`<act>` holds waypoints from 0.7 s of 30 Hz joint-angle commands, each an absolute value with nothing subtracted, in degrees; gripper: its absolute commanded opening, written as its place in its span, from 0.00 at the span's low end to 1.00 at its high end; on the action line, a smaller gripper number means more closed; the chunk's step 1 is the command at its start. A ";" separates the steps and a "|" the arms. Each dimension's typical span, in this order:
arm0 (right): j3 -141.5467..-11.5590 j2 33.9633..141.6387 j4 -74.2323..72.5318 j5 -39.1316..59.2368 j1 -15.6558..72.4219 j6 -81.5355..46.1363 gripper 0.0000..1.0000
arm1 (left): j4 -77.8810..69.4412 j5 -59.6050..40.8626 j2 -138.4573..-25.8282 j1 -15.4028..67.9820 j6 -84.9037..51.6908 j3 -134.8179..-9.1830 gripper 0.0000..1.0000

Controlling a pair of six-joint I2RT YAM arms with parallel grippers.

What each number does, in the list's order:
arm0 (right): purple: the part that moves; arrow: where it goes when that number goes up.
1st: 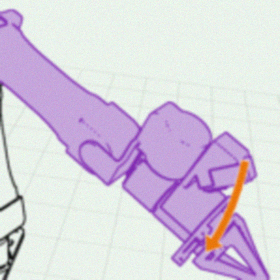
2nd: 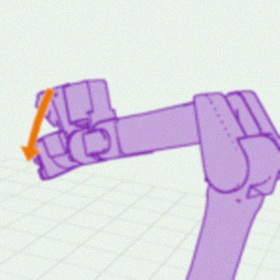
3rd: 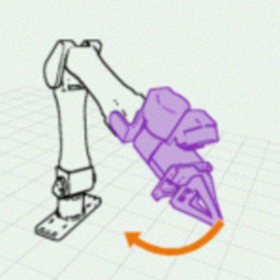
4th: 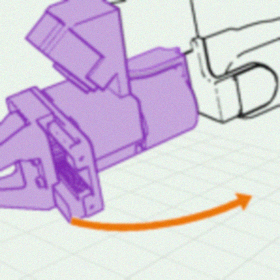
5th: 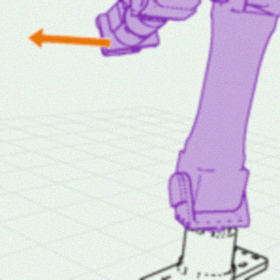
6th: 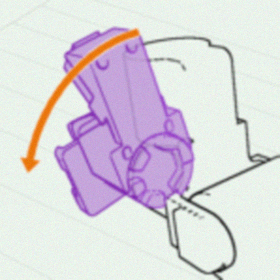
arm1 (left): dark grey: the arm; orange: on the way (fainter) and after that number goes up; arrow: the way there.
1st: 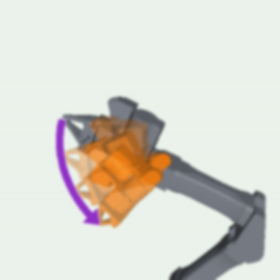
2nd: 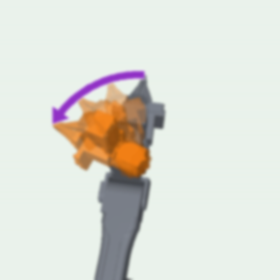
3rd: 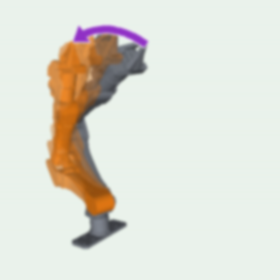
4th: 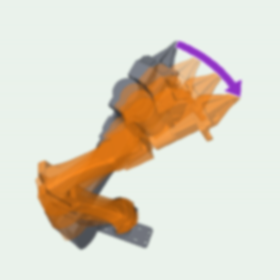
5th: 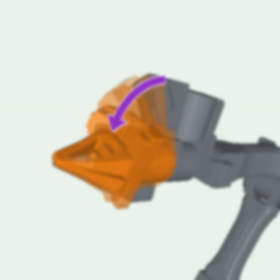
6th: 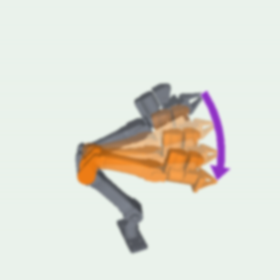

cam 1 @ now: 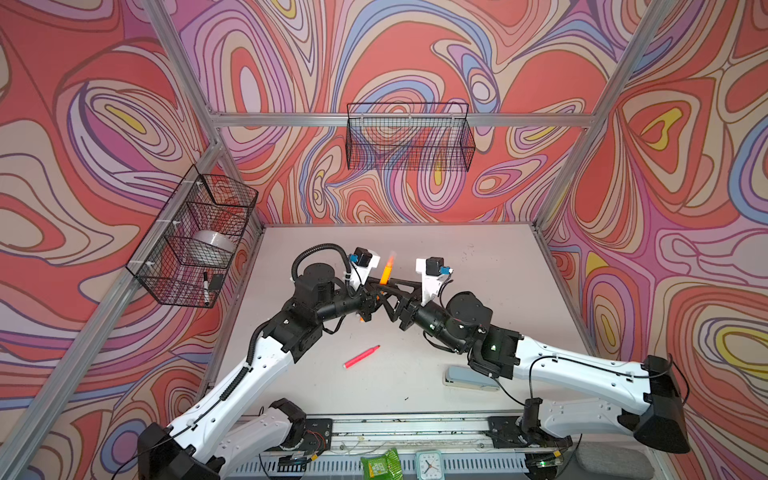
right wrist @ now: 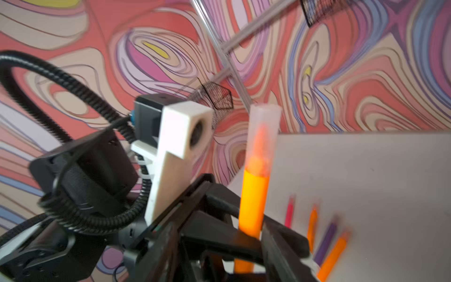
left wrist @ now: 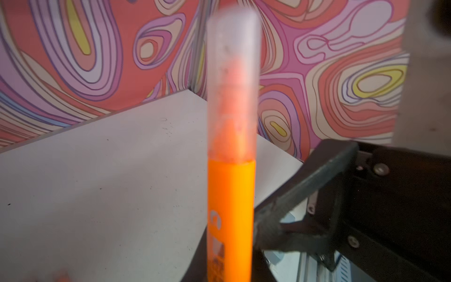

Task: Insert the pens into the pen caps
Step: 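Withdraw the right gripper while the left lowers the capped marker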

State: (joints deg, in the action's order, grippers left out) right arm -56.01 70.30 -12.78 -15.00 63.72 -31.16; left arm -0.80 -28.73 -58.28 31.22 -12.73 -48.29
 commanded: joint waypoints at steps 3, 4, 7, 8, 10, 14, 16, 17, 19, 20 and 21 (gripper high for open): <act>-58.01 65.68 2.78 -23.44 64.36 -33.43 0.73 | -4.98 -9.85 -64.95 31.47 -19.27 -41.41 0.00; -57.22 64.43 4.41 -25.08 64.12 -34.43 0.74 | -3.74 -7.06 -66.82 31.46 -19.75 -41.68 0.00; -54.34 60.99 8.66 -28.30 62.84 -37.58 0.76 | 0.91 -1.38 -73.61 31.46 -20.95 -44.43 0.00; -53.58 60.21 9.84 -28.60 62.17 -38.58 0.77 | 2.36 -0.25 -75.60 31.46 -21.25 -45.53 0.00; -52.12 58.99 13.12 -28.51 60.17 -41.29 0.77 | 5.47 1.91 -79.94 31.54 -22.43 -47.97 0.00; -50.36 58.92 17.66 -24.33 54.89 -45.94 0.78 | 7.99 2.45 -87.25 32.60 -22.59 -51.88 0.00; -49.33 59.76 17.41 -20.83 52.69 -46.88 0.77 | 10.23 4.43 -90.84 33.93 -21.98 -54.79 0.00; -49.15 60.35 17.55 -20.00 52.28 -47.06 0.77 | 11.74 5.81 -92.55 34.46 -21.97 -56.26 0.00; -49.30 62.01 18.46 -19.77 51.93 -47.37 0.77 | 14.47 7.37 -95.71 34.74 -22.35 -58.83 0.00; -49.46 62.66 18.89 -19.71 51.86 -47.61 0.77 | 14.74 7.95 -96.60 34.80 -22.56 -59.47 0.00; -49.63 63.36 19.45 -19.70 51.70 -47.81 0.77 | 16.54 8.65 -97.63 34.77 -22.66 -60.25 0.00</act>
State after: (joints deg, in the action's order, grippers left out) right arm -49.58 62.35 16.69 -21.54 52.05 -45.89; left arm 10.26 4.40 -95.68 34.81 -21.37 -57.93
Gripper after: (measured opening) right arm 0.766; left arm 0.176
